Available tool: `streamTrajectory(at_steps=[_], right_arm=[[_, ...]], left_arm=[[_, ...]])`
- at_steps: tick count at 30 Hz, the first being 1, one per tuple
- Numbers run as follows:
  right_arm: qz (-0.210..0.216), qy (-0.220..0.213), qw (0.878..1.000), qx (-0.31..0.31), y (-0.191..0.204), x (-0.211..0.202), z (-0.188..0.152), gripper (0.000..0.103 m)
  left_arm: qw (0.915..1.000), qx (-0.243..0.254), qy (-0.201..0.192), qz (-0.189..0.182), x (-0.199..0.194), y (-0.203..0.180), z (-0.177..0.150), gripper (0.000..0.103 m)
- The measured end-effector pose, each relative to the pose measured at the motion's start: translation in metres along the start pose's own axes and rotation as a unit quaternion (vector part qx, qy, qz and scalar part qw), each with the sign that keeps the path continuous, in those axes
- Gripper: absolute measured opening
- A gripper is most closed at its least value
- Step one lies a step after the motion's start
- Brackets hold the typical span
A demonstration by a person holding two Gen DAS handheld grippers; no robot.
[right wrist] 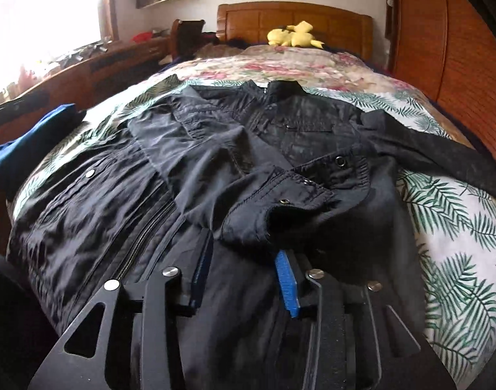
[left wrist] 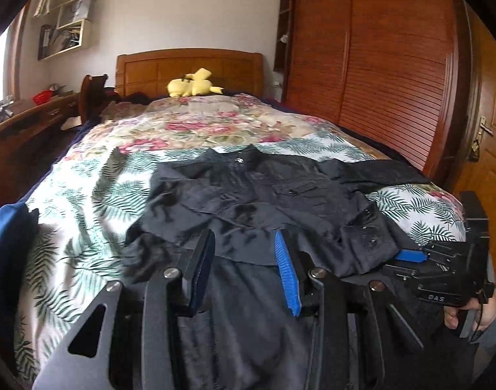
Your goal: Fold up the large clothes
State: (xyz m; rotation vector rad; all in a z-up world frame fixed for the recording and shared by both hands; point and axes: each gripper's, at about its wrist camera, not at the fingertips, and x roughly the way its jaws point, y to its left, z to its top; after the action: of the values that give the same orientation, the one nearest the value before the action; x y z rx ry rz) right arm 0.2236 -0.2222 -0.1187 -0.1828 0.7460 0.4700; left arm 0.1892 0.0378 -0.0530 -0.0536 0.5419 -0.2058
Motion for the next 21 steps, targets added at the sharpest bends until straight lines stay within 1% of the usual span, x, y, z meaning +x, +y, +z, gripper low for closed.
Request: streamTrajectory(at_steps=[5,10,13,16,21], right_arm=[[-0.004,-0.016,1.0,-0.013,-0.007,-0.024,-0.005,0.043],[-0.017,-0.035,0.999,-0.022,-0.017,-0.035,0.013,0.043],[-0.02,-0.035,0.999,-0.009,-0.032,-0.028,0.025,0.043],[-0.034,-0.031,0.999,0.0,-0.049,-0.014,0.036,0.043],[-0.03,0.0,0.999,0.023,-0.081,0.021,0.056,0.043]], left_arm=[[0.9999,0.009,0.006,-0.012,0.014,-0.023,0.002,0.037],[0.9995,0.008,0.012,-0.029,0.028,-0.042,0.001,0.037],[0.9992,0.013,0.02,-0.034,0.037,-0.052,0.0,0.037],[0.9988,0.02,0.025,-0.036,0.043,-0.061,0.0,0.037],[0.9984,0.032,0.029,-0.037,0.047,-0.072,-0.001,0.037]])
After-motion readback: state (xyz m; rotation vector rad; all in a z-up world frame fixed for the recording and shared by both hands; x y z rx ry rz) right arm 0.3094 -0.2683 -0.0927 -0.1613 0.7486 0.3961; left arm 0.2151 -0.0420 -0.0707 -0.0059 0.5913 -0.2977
